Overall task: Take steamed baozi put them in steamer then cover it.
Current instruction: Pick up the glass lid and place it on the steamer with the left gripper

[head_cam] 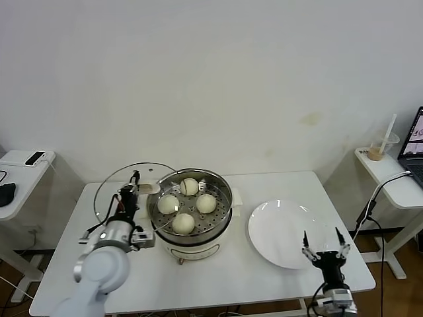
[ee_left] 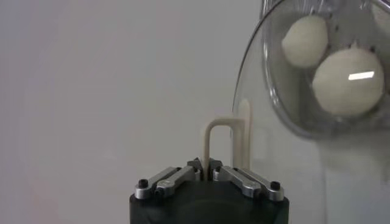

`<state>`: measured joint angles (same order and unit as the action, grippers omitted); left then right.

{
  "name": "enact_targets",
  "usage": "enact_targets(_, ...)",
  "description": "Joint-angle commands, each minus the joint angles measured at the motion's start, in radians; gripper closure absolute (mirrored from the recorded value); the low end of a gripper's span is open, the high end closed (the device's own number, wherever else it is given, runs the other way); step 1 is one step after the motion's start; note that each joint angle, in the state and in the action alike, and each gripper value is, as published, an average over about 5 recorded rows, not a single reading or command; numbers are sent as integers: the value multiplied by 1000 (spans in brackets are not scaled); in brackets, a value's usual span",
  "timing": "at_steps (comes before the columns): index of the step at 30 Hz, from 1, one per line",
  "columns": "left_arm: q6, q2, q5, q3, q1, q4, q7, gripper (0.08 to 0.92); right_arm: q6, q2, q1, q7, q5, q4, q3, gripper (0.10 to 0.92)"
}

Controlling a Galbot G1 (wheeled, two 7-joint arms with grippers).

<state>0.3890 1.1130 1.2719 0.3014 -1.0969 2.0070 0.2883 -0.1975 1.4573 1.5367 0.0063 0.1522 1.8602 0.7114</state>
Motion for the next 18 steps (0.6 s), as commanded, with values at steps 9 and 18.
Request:
enact_targets(9, 35, 286, 146, -130, 120, -141, 13, 862, 3, 12, -35, -3, 55, -42, -90, 203)
enact_targets(18, 40, 310, 171, -159, 129, -162, 35, 862, 4, 20, -27, -4, 65, -41, -92, 203)
